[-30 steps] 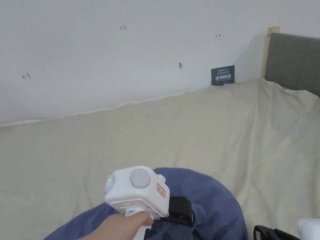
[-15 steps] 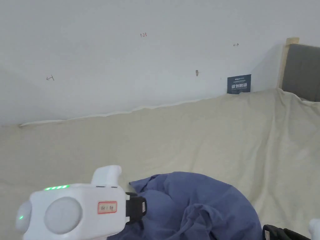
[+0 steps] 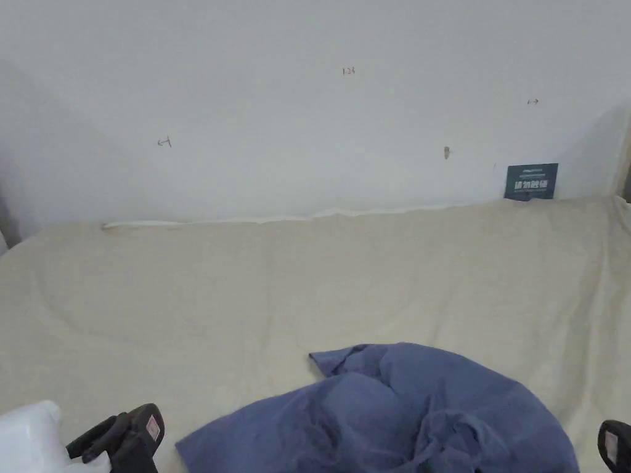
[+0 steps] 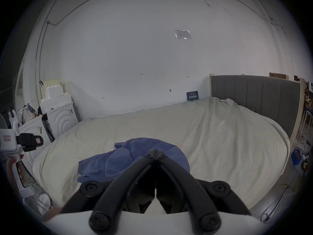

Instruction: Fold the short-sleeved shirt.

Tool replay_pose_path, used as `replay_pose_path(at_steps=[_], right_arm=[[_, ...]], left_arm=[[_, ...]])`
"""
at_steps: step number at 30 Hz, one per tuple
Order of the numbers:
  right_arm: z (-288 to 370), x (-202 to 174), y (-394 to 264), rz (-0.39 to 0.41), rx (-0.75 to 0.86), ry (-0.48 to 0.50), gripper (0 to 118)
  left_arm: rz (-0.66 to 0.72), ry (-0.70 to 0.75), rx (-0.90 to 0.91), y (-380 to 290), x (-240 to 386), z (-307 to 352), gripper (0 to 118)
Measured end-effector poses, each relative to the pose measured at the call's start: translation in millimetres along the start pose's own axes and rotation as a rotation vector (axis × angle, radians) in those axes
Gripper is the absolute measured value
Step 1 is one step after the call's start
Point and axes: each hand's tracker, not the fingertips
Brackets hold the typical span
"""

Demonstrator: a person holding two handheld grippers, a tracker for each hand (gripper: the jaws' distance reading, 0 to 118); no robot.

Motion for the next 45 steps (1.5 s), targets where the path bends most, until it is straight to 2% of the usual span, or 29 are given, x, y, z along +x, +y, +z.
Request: replay_pose_path(at_steps=[3,7,8,9,10,11,12,13,14,18,22,24,25,26,28,32,33,35,36,37,38,40,41,42,45], right_arm=[[-4.9,-3.1,0.7,0.004,-0.002,0.011,0],[-13.4,-5.8,-2.2,0.015,-0.03,0.037,0],[-15.6,-6.2,-4.6,0.018,-0.037,0.04,0],[-17.5,-6.0,-7.4,0.017,-0.045,0.046,0],[-19.2,-5.9,-10.3,0.015,-0.053,0.053,0],[-21.0,-5.6,-12.8,0.013,-0.063,0.057,0],[-23.1,-4.9,-16.3,0.011,-0.076,0.06,0],[-25.1,-3.9,-19.0,0.01,-0.087,0.061,0],[-28.0,-2.4,-21.9,0.01,-0.102,0.062,0],[-40.8,5.0,-31.2,-0.004,-0.161,0.04,0],[-52.5,9.4,-36.8,-0.031,-0.196,0.039,0],[-57.6,8.9,-39.4,-0.029,-0.206,0.038,0],[-59.9,8.2,-40.3,-0.027,-0.212,0.041,0],[-61.5,7.3,-40.7,-0.027,-0.216,0.045,0],[-62.7,4.8,-41.6,-0.03,-0.219,0.059,0],[-61.9,-0.2,-44.9,-0.035,-0.225,0.088,0],[-61.7,-1.0,-46.0,-0.033,-0.229,0.093,0],[-61.6,-1.3,-47.3,-0.023,-0.24,0.098,0],[-61.0,-1.7,-47.3,-0.017,-0.246,0.098,0],[-60.8,-1.4,-47.3,-0.013,-0.248,0.097,0],[-60.6,-0.5,-47.2,-0.011,-0.25,0.096,0],[-61.1,2.2,-45.7,-0.01,-0.248,0.095,0],[-61.7,3.4,-44.3,-0.013,-0.244,0.093,0],[-62.6,4.7,-42.3,-0.02,-0.238,0.091,0],[-66.2,8.5,-30.5,-0.037,-0.209,0.087,0]], left_arm=[[0.039,-0.008,-0.022,14.8,-3.1,-17.6,0],[0.049,-0.053,-0.329,37.6,-18.6,-106.7,2],[0.06,-0.042,-0.39,38.8,-23.0,-133.7,15],[0.071,-0.042,-0.438,37.8,-30.1,-158.5,15],[0.012,-0.006,-0.482,37.4,-31.2,-181.6,22],[0.008,0.015,-0.517,36.3,-33.7,-200.7,41],[-0.007,0.04,-0.554,32.5,-34.8,-220.0,86],[-0.015,0.059,-0.589,26.5,-37.7,-232.5,110],[0.008,0.061,-0.616,21.9,-41.3,-247.0,118],[0.097,0.202,-0.761,2.3,-59.6,-297.0,118],[0.01,0.295,-0.896,-16.9,-57.9,-324.3,118],[0.025,0.339,-1.033,-32.7,-56.4,-336.7,118],[-0.08,0.35,-1.005,-37.9,-56.0,-338.0,118],[-0.112,0.337,-1.007,-36.3,-50.6,-337.9,118],[-0.03,0.364,-0.95,-33.6,-50.1,-333.1,118],[-0.036,0.335,-0.904,-35.4,-52.1,-321.0,118],[-0.02,0.337,-0.864,-36.9,-56.0,-313.8,115],[-0.068,0.348,-0.849,-37.5,-51.4,-308.3,98],[-0.12,0.364,-0.835,-36.3,-45.0,-302.8,70],[-0.15,0.347,-0.808,-35.1,-42.8,-296.7,30],[-0.177,0.336,-0.784,-29.8,-34.5,-288.6,2],[-0.257,0.252,-0.809,-25.2,-18.8,-280.9,2],[-0.324,0.29,-0.8,-27.1,-14.8,-275.5,2],[-0.37,0.251,-0.817,-28.9,-12.6,-273.2,2],[-0.369,0.208,-0.831,-30.3,-14.1,-269.4,2]])
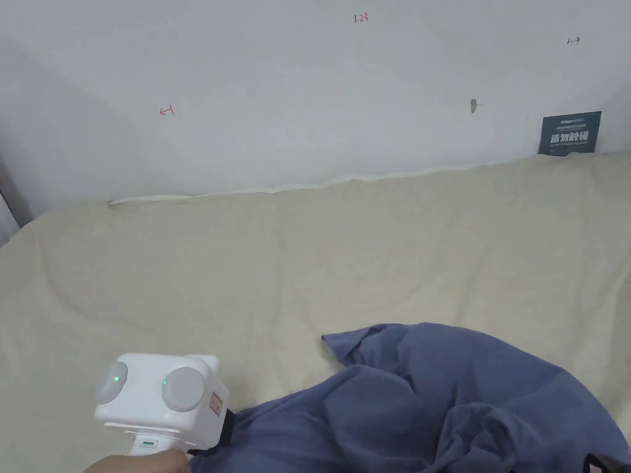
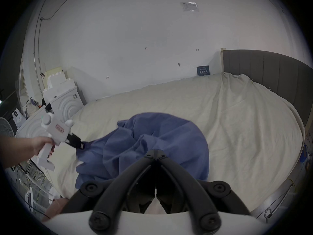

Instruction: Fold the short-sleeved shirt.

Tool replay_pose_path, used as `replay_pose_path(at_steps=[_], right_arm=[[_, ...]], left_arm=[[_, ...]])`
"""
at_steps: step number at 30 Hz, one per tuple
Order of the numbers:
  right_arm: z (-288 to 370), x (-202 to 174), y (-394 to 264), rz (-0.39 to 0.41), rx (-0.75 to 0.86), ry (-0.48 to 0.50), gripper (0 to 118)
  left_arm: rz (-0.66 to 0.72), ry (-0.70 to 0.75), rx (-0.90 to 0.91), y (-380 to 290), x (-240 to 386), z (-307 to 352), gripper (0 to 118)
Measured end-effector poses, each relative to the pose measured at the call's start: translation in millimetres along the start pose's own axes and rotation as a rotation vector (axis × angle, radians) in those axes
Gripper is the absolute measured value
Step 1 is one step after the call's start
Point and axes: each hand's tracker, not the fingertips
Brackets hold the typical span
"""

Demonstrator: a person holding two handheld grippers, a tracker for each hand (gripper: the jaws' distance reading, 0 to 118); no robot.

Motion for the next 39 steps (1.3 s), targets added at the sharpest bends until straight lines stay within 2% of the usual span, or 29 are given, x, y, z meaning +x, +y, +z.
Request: replay_pose_path(at_steps=[2,4,8,9,11,14,16,17,18,19,20,21,23,26,28,33,39], right_arm=[[-3.2,5.5,17.0,-0.007,0.024,0.013,0],[-11.8,9.5,42.8,0.027,0.055,0.015,0],[-54.6,7.8,108.8,0.192,0.069,0.041,0],[-76.5,4.8,126.3,0.246,0.006,0.064,0],[-126.2,0.3,155.5,0.298,-0.167,0.097,0],[-209.7,-4.8,181.1,0.265,-0.497,0.139,0],[-259.5,-7.9,183.5,0.208,-0.675,0.097,0],[-281.7,-9.4,180.1,0.208,-0.736,0.067,4],[-300.4,-10.2,177.3,0.214,-0.749,0.033,34],[-315.5,-7.6,173.6,0.225,-0.758,0.011,74],[-328.6,-7.4,170.2,0.227,-0.748,-0.019,109],[-340.4,-6.0,166.4,0.224,-0.74,-0.052,113],[-354.3,0.4,159.0,0.207,-0.7,-0.063,99],[-376.9,13.0,146.1,0.142,-0.743,-0.127,100],[-368.7,20.8,151.3,0.119,-0.814,-0.12,103],[-397.3,31.9,113.7,0.165,-1.029,-0.186,103],[-383.8,43.5,109.8,0.138,-0.927,-0.066,110]], left_arm=[[0.016,-0.039,0.008,-0.3,-8.0,0.0,2],[0.048,-0.049,0.032,-2.9,-15.4,2.8,2],[0.1,-0.063,0.109,-8.1,-29.5,13.2,2],[0.111,-0.085,0.105,-9.1,-32.8,14.4,2],[0.109,-0.107,0.1,-12.5,-36.9,15.8,2],[0.068,-0.123,0.108,-18.9,-36.5,17.5,2],[0.066,-0.147,0.118,-24.1,-36.4,21.0,2],[0.075,-0.158,0.126,-26.3,-37.0,21.9,2],[0.082,-0.163,0.127,-27.2,-38.0,21.6,2],[0.088,-0.171,0.122,-27.3,-39.1,20.9,2],[0.1,-0.191,0.117,-28.1,-41.4,20.1,2],[0.115,-0.215,0.114,-28.7,-43.1,19.7,2],[0.112,-0.218,0.113,-28.9,-43.9,19.8,2],[0.088,-0.217,0.11,-29.5,-44.5,19.2,2],[0.086,-0.224,0.102,-30.5,-43.4,18.5,2],[0.079,-0.23,0.076,-33.3,-38.2,11.6,2],[0.102,-0.241,0.042,-35.8,-39.0,-1.4,2]])
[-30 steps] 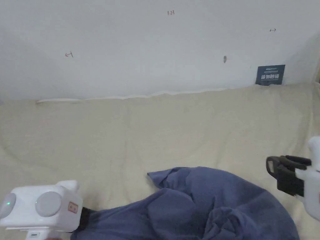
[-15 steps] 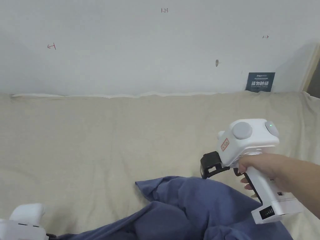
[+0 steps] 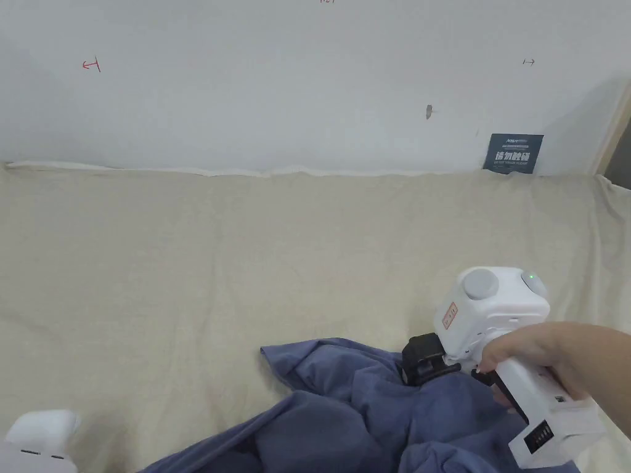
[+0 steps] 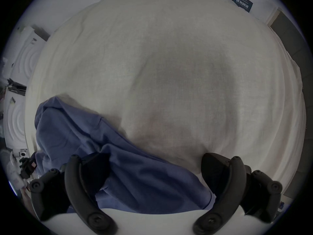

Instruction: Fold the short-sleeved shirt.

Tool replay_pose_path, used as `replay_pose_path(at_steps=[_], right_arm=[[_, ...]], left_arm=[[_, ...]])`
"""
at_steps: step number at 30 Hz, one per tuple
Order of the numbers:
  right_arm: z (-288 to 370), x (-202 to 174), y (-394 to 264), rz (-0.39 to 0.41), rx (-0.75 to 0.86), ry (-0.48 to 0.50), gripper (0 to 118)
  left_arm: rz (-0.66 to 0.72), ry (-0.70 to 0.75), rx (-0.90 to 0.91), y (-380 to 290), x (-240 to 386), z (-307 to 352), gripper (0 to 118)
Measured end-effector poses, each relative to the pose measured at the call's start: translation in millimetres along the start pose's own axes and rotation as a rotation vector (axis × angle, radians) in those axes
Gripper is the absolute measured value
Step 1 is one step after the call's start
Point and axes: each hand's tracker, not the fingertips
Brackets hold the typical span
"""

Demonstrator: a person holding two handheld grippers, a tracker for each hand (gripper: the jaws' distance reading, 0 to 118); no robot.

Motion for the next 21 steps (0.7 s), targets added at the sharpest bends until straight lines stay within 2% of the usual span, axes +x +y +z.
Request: replay_pose_path(at_steps=[4,6,7,8,9,10,11,12,17,18,21], right_arm=[[2.4,-7.5,4.3,0.013,-0.023,-0.034,108],[9.3,-10.7,0.3,0.01,0.005,-0.058,95],[13.8,-11.5,0.8,0.015,0.005,-0.065,76],[22.7,-11.1,-0.4,0.018,0.014,-0.051,51],[31.9,-12.4,-1.1,0.032,0.051,-0.047,4],[41.9,-15.2,-2.4,0.066,0.093,-0.04,4],[52.1,-18.0,-6.1,0.102,0.133,-0.104,4],[65.0,-18.4,-14.5,0.125,0.157,-0.087,4],[126.4,1.3,-45.8,0.081,0.253,-0.004,4],[142.4,3.2,-56.0,0.06,0.295,-0.025,4],[189.4,7.9,-84.3,0.086,0.391,0.009,4]], left_arm=[[0.035,-0.007,0.002,-2.2,-2.5,-2.3,2],[0.043,-0.007,0.011,-2.3,-3.7,-0.4,2],[0.044,-0.008,0.012,-2.1,-3.5,1.0,2],[0.044,-0.006,0.014,-2.1,-2.9,3.0,2],[0.043,-0.004,0.019,-2.4,-3.3,5.8,2],[0.044,-0.004,0.028,-2.5,-3.2,8.9,2],[0.046,-0.006,0.032,-2.3,-2.8,11.7,2],[0.046,-0.008,0.035,-1.8,-2.1,14.7,2],[0.021,-0.016,0.097,2.0,2.9,39.8,2],[0.024,-0.011,0.107,3.5,4.0,46.4,2],[0.045,-0.035,0.146,8.3,6.5,70.4,2]])
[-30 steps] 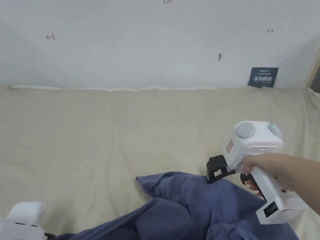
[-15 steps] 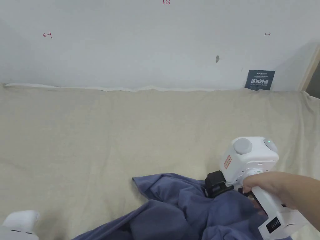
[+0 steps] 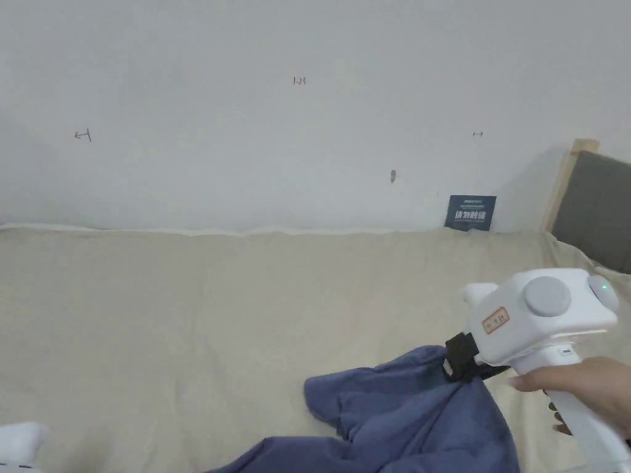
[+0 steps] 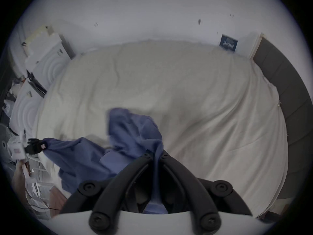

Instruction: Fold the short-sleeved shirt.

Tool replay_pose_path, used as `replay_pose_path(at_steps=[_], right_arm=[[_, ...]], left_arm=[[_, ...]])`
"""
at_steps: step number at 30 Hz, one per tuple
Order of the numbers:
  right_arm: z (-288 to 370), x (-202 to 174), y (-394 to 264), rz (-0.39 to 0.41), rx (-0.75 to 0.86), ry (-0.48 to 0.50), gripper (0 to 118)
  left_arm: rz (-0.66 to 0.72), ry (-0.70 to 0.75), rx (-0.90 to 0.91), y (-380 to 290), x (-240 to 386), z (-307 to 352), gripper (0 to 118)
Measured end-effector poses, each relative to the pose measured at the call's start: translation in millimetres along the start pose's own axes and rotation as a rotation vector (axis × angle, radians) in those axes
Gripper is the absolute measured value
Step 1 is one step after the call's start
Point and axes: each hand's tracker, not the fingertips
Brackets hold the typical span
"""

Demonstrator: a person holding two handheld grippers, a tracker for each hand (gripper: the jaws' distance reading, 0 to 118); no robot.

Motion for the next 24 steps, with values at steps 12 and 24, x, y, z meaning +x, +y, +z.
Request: replay_pose_path(at_steps=[12,24], right_arm=[[236.7,-8.3,-60.6,-0.056,0.329,0.105,4],[351.3,-11.5,7.7,-0.118,0.536,0.056,4]], left_arm=[[-0.087,-0.082,0.347,46.6,36.1,182.0,2],[-0.148,-0.037,0.565,134.0,76.5,314.3,2]])
